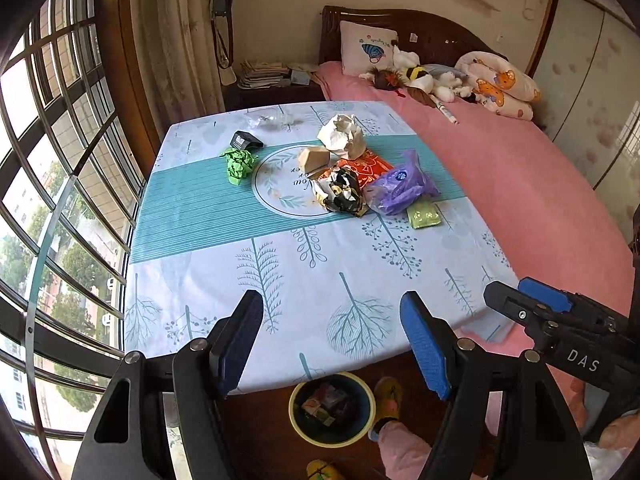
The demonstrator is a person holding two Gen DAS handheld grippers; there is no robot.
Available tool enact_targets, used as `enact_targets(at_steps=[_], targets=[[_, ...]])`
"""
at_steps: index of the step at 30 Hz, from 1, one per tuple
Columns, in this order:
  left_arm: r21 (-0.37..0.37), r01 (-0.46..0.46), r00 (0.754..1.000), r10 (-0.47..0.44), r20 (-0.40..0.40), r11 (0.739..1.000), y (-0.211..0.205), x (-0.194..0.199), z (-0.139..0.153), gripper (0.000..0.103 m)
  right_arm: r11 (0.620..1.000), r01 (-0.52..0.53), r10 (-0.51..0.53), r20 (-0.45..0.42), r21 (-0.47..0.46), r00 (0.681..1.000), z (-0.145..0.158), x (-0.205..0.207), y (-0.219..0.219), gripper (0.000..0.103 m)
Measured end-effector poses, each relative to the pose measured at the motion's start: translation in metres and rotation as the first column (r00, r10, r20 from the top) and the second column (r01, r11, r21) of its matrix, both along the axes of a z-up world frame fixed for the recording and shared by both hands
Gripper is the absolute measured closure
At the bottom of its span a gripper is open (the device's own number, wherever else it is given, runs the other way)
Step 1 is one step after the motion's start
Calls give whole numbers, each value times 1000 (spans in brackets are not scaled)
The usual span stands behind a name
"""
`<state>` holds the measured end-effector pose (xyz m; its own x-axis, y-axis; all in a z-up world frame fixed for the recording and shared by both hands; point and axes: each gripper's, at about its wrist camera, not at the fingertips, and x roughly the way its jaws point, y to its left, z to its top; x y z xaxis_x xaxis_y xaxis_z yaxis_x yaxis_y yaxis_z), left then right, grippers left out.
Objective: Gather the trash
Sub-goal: 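Raise both tools back toward the table, then grasp the purple plastic bag with the right tool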
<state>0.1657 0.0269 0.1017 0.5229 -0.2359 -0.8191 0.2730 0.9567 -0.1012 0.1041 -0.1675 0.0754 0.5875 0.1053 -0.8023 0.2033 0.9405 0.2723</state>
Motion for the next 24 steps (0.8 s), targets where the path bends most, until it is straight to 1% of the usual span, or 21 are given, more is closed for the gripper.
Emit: enact_targets(at_steps=[6, 9, 12, 15, 19, 24], targets=[[29, -87, 996, 87, -18, 996, -26, 75, -19, 30, 995, -2, 5, -38, 96, 999, -30, 75, -45, 38], [40, -134, 990, 135, -44, 990, -43, 115, -29, 30, 987, -8, 22, -84, 161, 996, -56, 121, -72, 38], [55, -160, 983, 164, -79, 986, -62, 150, -42, 30, 977, -5, 34, -130, 211, 991, -81, 163, -99, 38], [82, -190, 973, 199, -115, 978, -79, 178, -60, 30, 968, -13, 59, -176, 250, 983, -108, 200, -119, 38], [89, -237, 951, 250, -182, 967, -92, 209, -82, 30, 955, -37, 109, -231, 296, 967, -141, 241, -132, 38], [108, -268, 935, 285, -212, 957, -104, 237, -99, 30, 941, -57, 146, -248, 334, 958, -160, 281, -138, 38]])
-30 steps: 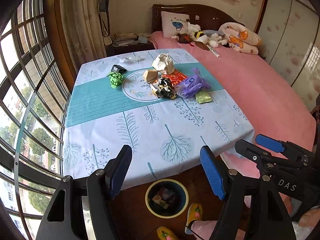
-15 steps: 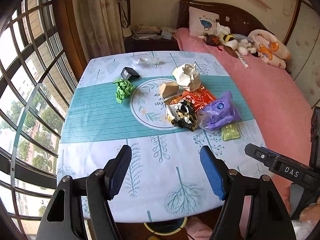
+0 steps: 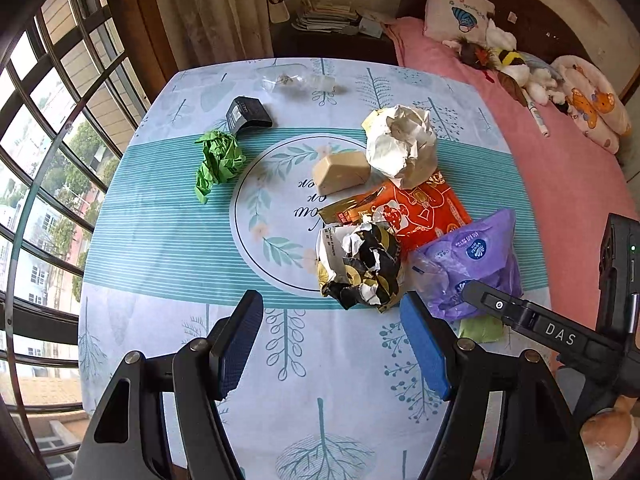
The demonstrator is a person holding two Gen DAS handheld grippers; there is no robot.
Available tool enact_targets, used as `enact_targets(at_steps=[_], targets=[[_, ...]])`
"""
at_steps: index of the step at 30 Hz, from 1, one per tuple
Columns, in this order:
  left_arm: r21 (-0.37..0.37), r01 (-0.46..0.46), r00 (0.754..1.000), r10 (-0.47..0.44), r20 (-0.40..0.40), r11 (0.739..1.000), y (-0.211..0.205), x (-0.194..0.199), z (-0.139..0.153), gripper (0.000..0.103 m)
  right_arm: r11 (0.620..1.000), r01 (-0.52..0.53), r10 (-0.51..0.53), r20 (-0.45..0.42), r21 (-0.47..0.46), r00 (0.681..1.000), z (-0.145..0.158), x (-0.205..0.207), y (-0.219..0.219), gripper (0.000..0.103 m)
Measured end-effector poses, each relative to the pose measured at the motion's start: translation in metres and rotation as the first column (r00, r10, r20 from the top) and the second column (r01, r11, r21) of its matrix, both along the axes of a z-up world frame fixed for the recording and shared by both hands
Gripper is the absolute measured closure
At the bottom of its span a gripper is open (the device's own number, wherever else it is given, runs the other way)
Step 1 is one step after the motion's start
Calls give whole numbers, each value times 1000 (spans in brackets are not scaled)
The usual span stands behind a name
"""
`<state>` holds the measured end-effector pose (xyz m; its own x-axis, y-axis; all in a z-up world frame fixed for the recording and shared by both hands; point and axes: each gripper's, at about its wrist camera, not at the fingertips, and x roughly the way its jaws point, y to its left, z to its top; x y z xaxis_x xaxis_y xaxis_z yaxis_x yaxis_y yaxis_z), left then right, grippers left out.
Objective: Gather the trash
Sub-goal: 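Grasp the purple plastic bag with the right tool, then lift the black-gold wrapper with left tool while right tool carries purple bag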
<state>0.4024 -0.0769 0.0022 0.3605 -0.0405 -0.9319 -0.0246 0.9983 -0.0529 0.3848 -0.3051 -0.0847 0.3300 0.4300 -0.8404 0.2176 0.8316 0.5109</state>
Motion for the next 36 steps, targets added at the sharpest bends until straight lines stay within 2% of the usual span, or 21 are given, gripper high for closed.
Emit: enact_targets(at_steps=[4, 9, 11, 13, 16, 21, 32, 34, 35, 36], targets=[[-9, -8, 999, 8, -44, 1000, -4, 20, -15, 30, 1000, 15, -15, -30, 26, 999, -13, 24, -5, 38], [-30, -29, 993, 26, -118, 999, -10, 44, -45, 30, 1000, 10, -10, -25, 7, 1000, -20, 42, -5, 38], [-34, -40, 989, 35, -141, 999, -12, 52, -57, 30, 1000, -4, 4, -23, 3, 1000, -22, 45, -5, 46], [-24, -50, 986, 46, -163, 998, -14, 58, -68, 30, 1000, -25, 25, -28, -10, 999, -24, 46, -4, 61], [-25, -61, 980, 55, -193, 998, -15, 66, -83, 30, 998, -60, 59, -26, -15, 998, -26, 46, -4, 75], [-36, -83, 976, 74, -203, 996, -13, 79, -95, 30, 993, -121, 121, -2, -6, 993, -23, 42, 0, 89], [-81, -123, 971, 103, -214, 989, -5, 93, -110, 27, 987, -161, 161, 13, -3, 987, -19, 40, 4, 93], [-40, -140, 956, 124, -267, 989, -3, 94, -121, 27, 986, -165, 165, 13, -8, 986, -19, 39, 5, 93], [-43, -149, 952, 131, -276, 988, -2, 93, -124, 29, 986, -164, 164, 11, -8, 986, -19, 39, 5, 93], [-45, -149, 960, 133, -246, 988, -2, 92, -122, 31, 987, -163, 163, 11, -8, 987, -19, 39, 6, 93]])
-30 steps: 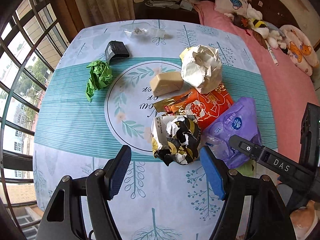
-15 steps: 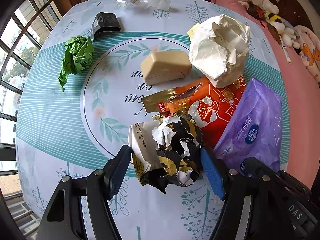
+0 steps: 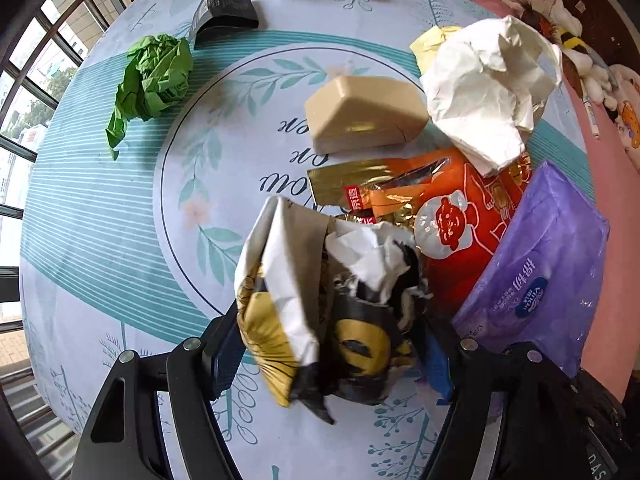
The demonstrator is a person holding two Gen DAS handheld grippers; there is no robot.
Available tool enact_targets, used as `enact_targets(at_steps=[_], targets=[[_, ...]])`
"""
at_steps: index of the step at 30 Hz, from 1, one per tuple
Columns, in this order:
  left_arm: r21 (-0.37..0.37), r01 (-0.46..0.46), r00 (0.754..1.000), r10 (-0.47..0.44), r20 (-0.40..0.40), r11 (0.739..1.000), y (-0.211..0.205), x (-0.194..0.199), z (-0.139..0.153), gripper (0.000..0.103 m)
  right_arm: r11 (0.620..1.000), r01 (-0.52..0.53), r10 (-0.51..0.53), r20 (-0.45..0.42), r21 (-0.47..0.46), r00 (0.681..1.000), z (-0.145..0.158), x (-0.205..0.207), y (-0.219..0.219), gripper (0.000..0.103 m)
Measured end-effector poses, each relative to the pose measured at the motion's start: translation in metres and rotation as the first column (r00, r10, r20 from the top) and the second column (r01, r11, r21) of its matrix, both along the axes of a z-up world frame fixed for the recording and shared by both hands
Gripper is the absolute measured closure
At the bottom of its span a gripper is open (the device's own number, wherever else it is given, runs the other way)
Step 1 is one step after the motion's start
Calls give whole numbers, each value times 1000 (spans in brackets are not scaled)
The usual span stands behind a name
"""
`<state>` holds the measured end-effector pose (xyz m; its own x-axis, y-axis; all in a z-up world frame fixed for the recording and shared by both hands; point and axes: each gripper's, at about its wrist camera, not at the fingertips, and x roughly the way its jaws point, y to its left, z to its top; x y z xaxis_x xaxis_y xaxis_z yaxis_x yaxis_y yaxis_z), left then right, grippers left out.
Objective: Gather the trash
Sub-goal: 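Lift the black-gold wrapper with left tool while right tool carries purple bag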
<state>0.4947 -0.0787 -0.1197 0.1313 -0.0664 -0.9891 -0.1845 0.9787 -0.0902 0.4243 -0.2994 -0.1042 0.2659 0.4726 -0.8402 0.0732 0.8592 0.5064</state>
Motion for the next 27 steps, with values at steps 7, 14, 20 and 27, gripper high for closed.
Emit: enact_targets(at_steps=[7, 14, 20, 27], targets=[[-2, 6, 999, -5, 47, 1000, 1, -8, 12, 44, 1000, -10, 10, 17, -15, 1000, 4, -6, 5, 95], [60, 69, 990, -76, 123, 996, 6, -38, 48, 45, 1000, -10, 11, 48, -19, 999, 17, -22, 12, 97], [74, 108, 974, -120, 191, 991, 14, -81, 90, 45, 1000, -3, 5, 82, -25, 997, 36, -45, 25, 97], [110, 189, 937, -213, 279, 976, 51, -160, 139, 45, 999, 29, -23, 138, -38, 990, 66, -102, 56, 97]])
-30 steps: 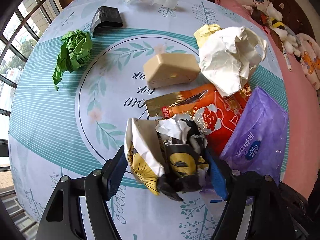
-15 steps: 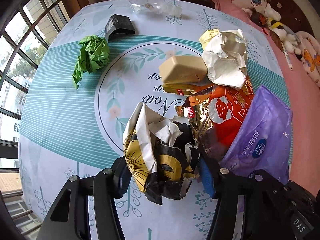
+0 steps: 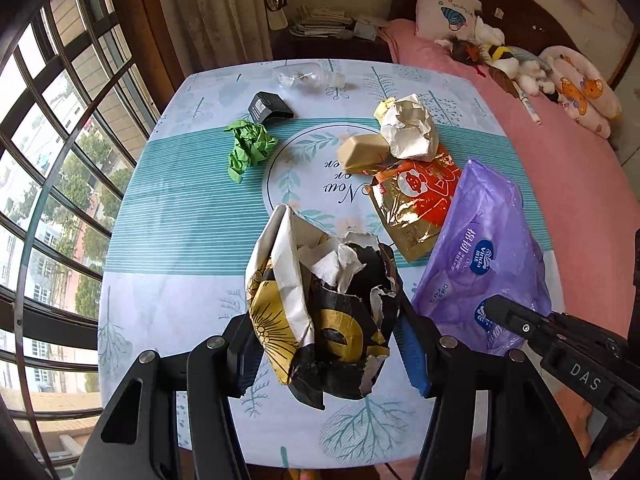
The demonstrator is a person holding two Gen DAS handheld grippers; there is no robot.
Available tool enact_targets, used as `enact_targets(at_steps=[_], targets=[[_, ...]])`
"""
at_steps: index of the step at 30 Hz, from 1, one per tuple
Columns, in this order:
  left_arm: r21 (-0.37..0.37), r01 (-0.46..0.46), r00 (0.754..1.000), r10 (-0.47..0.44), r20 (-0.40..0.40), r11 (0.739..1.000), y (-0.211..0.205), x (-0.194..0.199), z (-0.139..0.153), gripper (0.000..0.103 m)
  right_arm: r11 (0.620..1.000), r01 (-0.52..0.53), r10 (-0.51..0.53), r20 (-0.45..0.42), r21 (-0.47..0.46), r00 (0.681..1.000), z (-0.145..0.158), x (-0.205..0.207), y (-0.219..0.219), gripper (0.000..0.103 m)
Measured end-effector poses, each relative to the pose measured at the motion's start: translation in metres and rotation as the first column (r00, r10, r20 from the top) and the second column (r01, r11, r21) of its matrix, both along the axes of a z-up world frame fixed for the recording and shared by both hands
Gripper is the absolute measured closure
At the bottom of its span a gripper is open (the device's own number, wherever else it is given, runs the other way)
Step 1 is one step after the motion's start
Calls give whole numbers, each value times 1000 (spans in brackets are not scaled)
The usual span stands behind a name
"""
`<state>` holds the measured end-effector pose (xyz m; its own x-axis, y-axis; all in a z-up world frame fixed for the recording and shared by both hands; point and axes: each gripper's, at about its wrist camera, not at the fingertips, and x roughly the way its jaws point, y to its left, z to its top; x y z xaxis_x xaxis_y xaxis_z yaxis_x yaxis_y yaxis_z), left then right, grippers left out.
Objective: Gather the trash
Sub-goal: 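Lift the black-gold wrapper with left tool while right tool carries purple bag, then carry both items over the bin and open both tools to drop them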
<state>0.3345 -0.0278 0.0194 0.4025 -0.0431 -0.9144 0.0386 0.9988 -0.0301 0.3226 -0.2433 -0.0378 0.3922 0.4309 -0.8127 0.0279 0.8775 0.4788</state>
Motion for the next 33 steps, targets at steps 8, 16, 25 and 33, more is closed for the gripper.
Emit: enact_targets(at_steps=[8, 16, 25, 33], targets=[[29, 113, 990, -115, 77, 993, 45, -99, 32, 45, 996, 87, -87, 35, -3, 996, 19, -91, 54, 97], [10, 181, 982, -182, 45, 983, 86, -189, 11, 45, 992, 123, -123, -4, -23, 992, 0, -192, 111, 97], [-28, 222, 971, -224, -87, 975, 96, -244, -53, 45, 987, 150, -158, -133, -63, 978, -53, -265, 136, 97], [-93, 197, 961, -211, -180, 976, 82, -259, -153, 44, 981, 135, -168, -266, -139, 949, -142, -299, 137, 97]])
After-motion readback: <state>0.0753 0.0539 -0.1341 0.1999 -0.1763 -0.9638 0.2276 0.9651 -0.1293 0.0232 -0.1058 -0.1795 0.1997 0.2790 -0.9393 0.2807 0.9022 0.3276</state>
